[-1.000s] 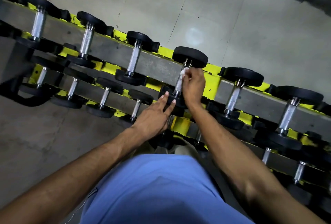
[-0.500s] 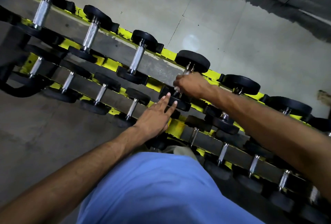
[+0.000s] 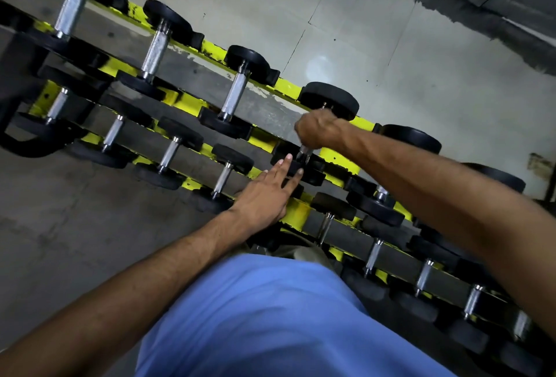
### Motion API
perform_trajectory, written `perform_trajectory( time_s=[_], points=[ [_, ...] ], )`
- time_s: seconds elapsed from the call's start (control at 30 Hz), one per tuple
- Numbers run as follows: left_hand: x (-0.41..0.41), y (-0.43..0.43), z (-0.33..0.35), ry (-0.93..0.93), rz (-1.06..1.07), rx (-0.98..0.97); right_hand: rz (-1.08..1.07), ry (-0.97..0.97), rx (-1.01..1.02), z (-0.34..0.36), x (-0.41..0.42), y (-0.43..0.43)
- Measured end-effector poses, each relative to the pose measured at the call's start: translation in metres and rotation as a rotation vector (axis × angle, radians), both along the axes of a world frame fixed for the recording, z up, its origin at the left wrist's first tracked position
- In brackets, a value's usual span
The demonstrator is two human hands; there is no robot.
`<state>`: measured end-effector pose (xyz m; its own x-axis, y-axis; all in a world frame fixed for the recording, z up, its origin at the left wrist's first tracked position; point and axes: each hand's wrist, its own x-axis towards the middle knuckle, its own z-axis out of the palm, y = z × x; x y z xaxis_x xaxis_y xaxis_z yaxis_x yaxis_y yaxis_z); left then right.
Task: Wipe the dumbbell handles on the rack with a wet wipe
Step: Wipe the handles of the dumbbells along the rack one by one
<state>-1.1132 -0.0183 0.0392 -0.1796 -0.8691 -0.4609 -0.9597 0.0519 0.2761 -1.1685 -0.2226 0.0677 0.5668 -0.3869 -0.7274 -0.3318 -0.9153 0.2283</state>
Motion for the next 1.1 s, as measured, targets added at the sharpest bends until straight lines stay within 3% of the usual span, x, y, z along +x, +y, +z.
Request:
perform_trajectory(
  time_s=[0.1, 0.23, 0.37, 0.5, 0.67, 0.73, 0.87, 0.97, 1.1],
  points=[
    [0.0, -0.003, 0.001, 0.014, 0.009, -0.001, -0.147, 0.096, 0.212, -0.002, 0.01, 0.008],
    [0.003, -0.004, 0.002, 0.016, 0.012, -0.011, -0.164, 0.079, 0.155, 0.004, 0.02, -0.003],
    [0.001, -0.002, 0.004, 0.01, -0.005, -0.008, -0.29, 0.135, 0.318, -0.014, 0.017, 0.014],
    [0.005, -0.005, 0.006, 0.014, -0.027, 0.011, -0.28, -0.107, 0.37, -0.023, 0.003, 0.0],
    [0.013, -0.004, 0.008, 0.036, -0.026, 0.007, -0.258, -0.513, 0.198, -0.031, -0.045, 0.022],
    [0.016, -0.005, 0.01, 0.046, -0.037, 0.013, -0.425, -0.659, 0.13, -0.042, -0.062, 0.038],
    [0.018, -0.007, 0.017, 0.049, -0.063, 0.043, -1.033, -0.777, 0.093, -0.073, -0.083, 0.056],
    [0.019, -0.009, 0.022, 0.028, -0.094, 0.058, -1.449, -0.828, 0.271, -0.097, -0.086, 0.057],
    [0.024, -0.013, 0.026, 0.02, -0.119, 0.079, -1.922, -1.079, 0.635, -0.1, -0.069, 0.035]
  ],
)
